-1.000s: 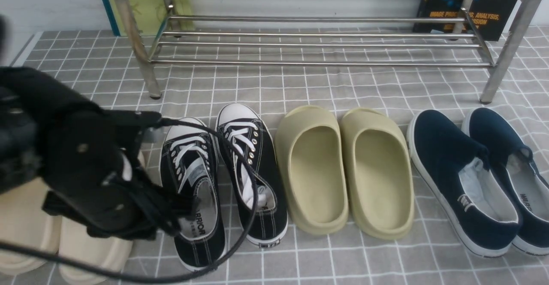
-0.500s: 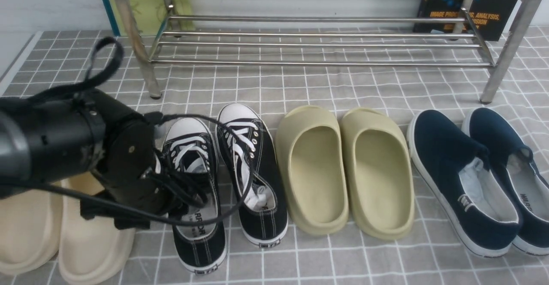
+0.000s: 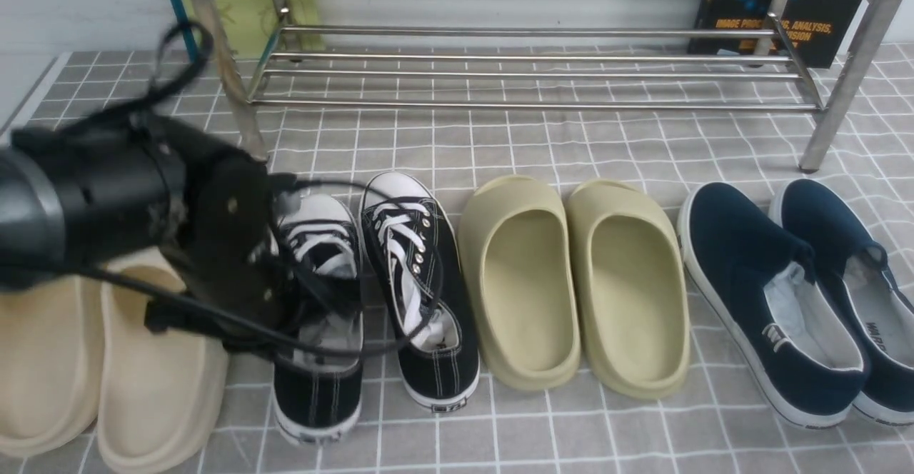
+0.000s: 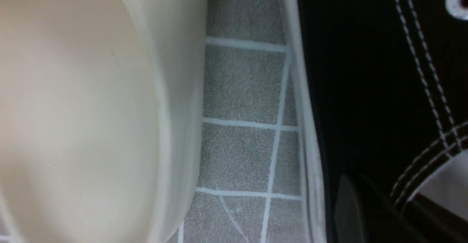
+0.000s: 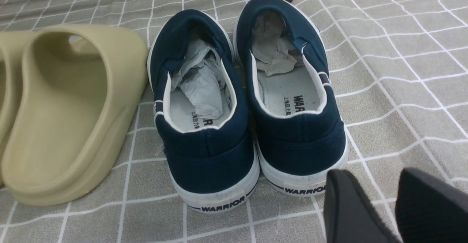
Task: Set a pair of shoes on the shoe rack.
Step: Use the left arm to grab the shoe closest to it, then use the left arm to put a shoe into the shoe rack
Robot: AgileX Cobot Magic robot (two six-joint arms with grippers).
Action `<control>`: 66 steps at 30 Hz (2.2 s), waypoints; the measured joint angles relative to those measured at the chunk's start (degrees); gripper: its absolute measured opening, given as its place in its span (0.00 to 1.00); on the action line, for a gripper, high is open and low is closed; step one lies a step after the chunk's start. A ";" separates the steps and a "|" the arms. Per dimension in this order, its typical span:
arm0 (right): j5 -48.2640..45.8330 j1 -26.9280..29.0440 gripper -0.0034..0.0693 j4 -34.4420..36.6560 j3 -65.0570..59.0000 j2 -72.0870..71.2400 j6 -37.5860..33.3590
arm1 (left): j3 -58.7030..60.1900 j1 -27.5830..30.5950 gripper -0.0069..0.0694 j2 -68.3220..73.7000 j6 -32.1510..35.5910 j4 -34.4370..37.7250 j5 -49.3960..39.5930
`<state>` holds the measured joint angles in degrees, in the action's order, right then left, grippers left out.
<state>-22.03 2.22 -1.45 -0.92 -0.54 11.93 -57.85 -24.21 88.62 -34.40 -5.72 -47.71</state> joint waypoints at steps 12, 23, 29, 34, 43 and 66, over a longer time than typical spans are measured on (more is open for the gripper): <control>0.00 0.00 0.38 0.00 0.00 0.00 0.00 | -30.20 12.03 0.07 6.08 19.82 19.19 -9.21; 0.00 0.00 0.38 0.00 0.00 0.00 0.00 | -51.17 13.02 0.07 25.47 17.87 15.75 -12.09; 0.00 0.00 0.38 0.00 0.00 0.00 0.00 | -61.62 13.02 0.07 33.50 15.24 11.46 -11.54; 0.00 0.00 0.38 0.00 0.00 0.00 0.00 | -66.15 13.02 0.07 36.78 12.91 8.02 -8.95; 0.00 0.00 0.38 0.00 0.00 0.00 0.00 | -67.39 13.02 0.09 40.82 10.20 6.49 0.36; 0.00 0.00 0.38 0.00 0.00 0.00 0.00 | -65.26 11.88 0.36 34.01 19.15 5.72 -22.96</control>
<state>-22.03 2.22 -1.45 -0.92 -0.54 11.93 -123.11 -12.34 122.62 -15.24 0.00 -70.67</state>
